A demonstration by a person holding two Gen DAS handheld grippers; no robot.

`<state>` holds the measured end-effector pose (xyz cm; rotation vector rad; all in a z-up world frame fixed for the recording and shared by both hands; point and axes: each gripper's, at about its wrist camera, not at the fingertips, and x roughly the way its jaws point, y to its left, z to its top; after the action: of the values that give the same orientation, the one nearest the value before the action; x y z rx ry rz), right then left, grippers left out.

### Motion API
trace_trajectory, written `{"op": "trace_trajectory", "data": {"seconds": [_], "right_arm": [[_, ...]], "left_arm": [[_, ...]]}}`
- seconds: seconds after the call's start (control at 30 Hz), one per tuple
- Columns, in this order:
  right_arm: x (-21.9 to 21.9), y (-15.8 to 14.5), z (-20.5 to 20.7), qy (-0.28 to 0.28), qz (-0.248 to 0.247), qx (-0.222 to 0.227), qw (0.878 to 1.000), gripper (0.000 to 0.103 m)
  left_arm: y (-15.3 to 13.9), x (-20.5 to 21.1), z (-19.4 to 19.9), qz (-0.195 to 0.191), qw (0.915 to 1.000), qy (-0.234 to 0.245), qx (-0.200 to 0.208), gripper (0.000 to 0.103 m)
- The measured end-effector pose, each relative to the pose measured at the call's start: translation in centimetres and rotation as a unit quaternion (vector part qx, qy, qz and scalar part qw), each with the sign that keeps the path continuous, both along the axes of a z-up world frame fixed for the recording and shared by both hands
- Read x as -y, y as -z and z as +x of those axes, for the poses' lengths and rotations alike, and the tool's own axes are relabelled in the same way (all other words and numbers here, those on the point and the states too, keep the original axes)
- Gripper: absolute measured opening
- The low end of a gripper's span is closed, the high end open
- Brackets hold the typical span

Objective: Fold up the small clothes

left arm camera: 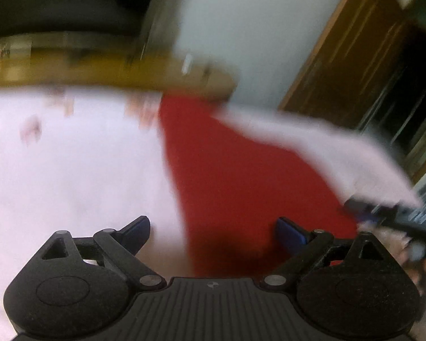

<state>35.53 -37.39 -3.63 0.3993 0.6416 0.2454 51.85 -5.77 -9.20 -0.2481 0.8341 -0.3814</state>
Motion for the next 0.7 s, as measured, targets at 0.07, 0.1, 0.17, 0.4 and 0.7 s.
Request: {"op": "trace_trajectory", "data": {"seconds": [0.07, 0.1, 0.17, 0.4, 0.7], "right_arm": [[0.8, 1.8, 1.6, 0.009, 0.005, -0.060, 0.998, 0.073], [1.4, 2.9, 2.3, 0.009, 0.007, -0.100, 0.995, 0.073], [2.8, 2.9, 1.8, -0.005, 0.051, -0.093, 0.994, 0.078], [5.1, 5.1, 4.0, -0.064, 0.160, -0.114, 0.978, 0.077], [1.4, 5.3, 6.7, -0.116, 0.145, -0.103, 0.977, 0.057]], "left_arm": [[1.2, -1.0, 0.4, -0.045, 0.9988, -0.005, -0.019, 0.095], [1.2, -1.2, 0.3, -0.049, 0.9986, -0.003, -0.021, 0.095], [1.4, -1.6, 0.2, -0.075, 0.9968, 0.003, -0.029, 0.095], [2.7, -2.4, 1.7, -0.156, 0.9859, 0.035, -0.050, 0.085], [2.0, 1.4, 3.5, -0.109, 0.9919, 0.057, -0.030, 0.071]]}}
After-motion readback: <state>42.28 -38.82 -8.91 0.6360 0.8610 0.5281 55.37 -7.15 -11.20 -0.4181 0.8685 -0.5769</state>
